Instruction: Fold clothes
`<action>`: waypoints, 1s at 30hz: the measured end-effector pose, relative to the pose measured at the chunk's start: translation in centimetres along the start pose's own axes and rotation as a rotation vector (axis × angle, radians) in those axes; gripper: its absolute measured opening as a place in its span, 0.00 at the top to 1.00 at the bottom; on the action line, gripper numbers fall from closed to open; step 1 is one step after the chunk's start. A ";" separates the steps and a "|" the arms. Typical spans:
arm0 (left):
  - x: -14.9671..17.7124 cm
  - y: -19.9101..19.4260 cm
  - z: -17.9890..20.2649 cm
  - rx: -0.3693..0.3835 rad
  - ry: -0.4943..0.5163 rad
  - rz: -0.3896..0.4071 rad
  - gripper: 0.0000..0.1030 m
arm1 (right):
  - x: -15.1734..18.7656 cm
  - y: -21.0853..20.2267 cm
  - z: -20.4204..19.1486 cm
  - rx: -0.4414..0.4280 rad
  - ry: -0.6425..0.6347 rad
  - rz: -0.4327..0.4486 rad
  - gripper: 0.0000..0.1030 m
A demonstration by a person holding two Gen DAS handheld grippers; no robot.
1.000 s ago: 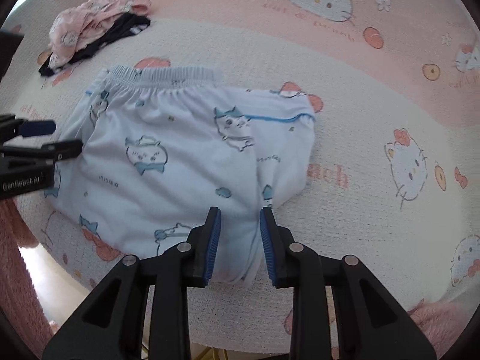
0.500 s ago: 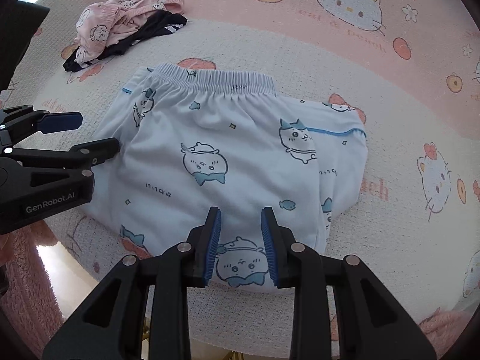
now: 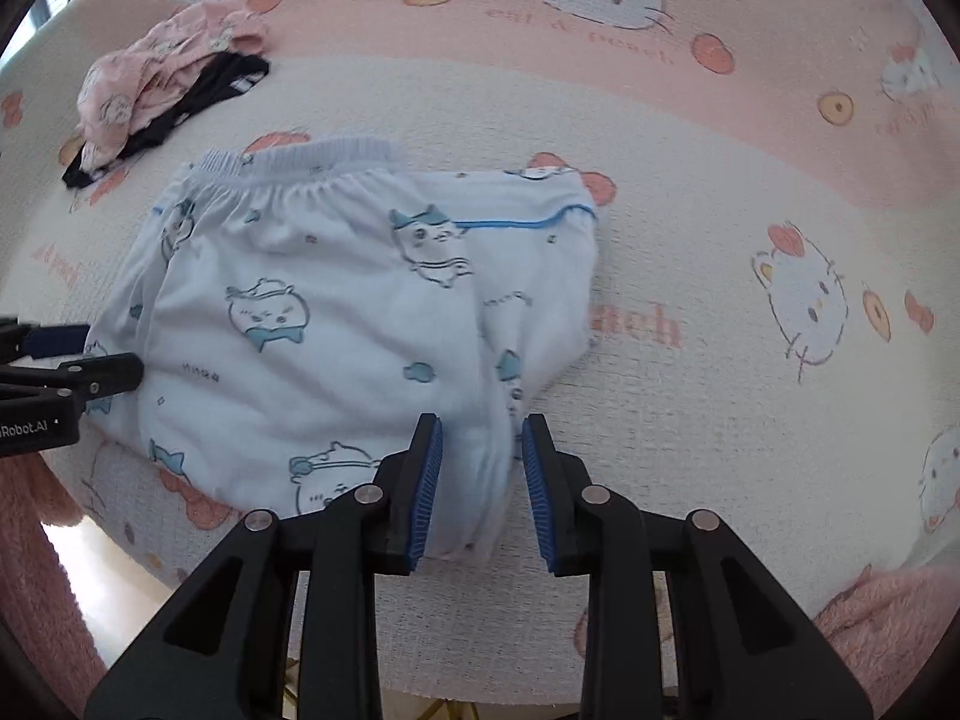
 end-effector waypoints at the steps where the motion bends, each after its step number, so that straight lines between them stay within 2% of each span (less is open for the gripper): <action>1: 0.0 -0.5 -0.4 0.011 -0.015 0.011 0.35 | 0.2 -0.3 0.3 -0.014 0.012 -0.003 0.73; 4: 0.9 -1.1 -0.6 0.110 -0.068 0.002 0.35 | 1.0 -1.3 0.7 -0.051 0.022 -0.009 0.73; 8: 3.0 -1.0 1.0 0.187 -0.059 -0.040 0.35 | 2.4 -2.3 0.9 -0.086 0.017 -0.026 0.73; 10: 3.9 -0.5 1.5 0.186 -0.057 -0.057 0.35 | 3.4 -2.1 0.4 -0.082 -0.004 -0.057 0.73; 13: 4.9 0.3 2.1 0.170 -0.056 -0.074 0.38 | 3.9 -1.5 0.6 -0.121 0.056 -0.091 0.72; 15: 4.9 0.4 2.0 0.152 -0.048 -0.059 0.54 | 3.8 -1.2 1.1 -0.139 0.104 -0.091 0.70; 16: 4.8 0.3 2.0 0.174 -0.054 -0.052 0.76 | 3.6 -1.1 1.3 -0.167 0.138 -0.083 0.69; 17: 4.7 0.3 2.0 0.204 -0.071 -0.051 0.81 | 3.6 -0.6 1.3 -0.206 0.164 -0.098 0.69; 20: 4.9 0.2 1.8 0.257 -0.116 -0.050 0.82 | 3.6 0.4 1.1 -0.312 0.215 -0.151 0.69; 22: 5.2 0.1 1.8 0.260 -0.122 -0.047 0.81 | 3.8 0.4 0.8 -0.351 0.222 -0.155 0.75; 26: 5.9 0.2 1.7 0.256 -0.116 -0.053 0.79 | 3.6 -0.5 0.2 -0.390 0.206 -0.118 0.81; 28: 6.1 0.4 2.2 0.239 -0.085 -0.053 0.76 | 3.5 -0.1 0.1 -0.347 0.188 -0.121 0.81; 29: 6.2 0.5 2.7 0.228 -0.066 -0.055 0.73 | 3.6 0.5 0.1 -0.296 0.176 -0.130 0.79; 30: 6.3 0.6 3.1 0.219 -0.048 -0.058 0.71 | 3.5 1.2 0.3 -0.262 0.172 -0.142 0.70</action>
Point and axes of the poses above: each gripper's, at about its wrist camera, not at the fingertips, and y roughly the way its jaws point, z to its right, x to its underside, the point moved 6 cm from there along y, roughly the way its jaws point, and after that the axes turned 11 degrees about x, right-handed, at the moved point
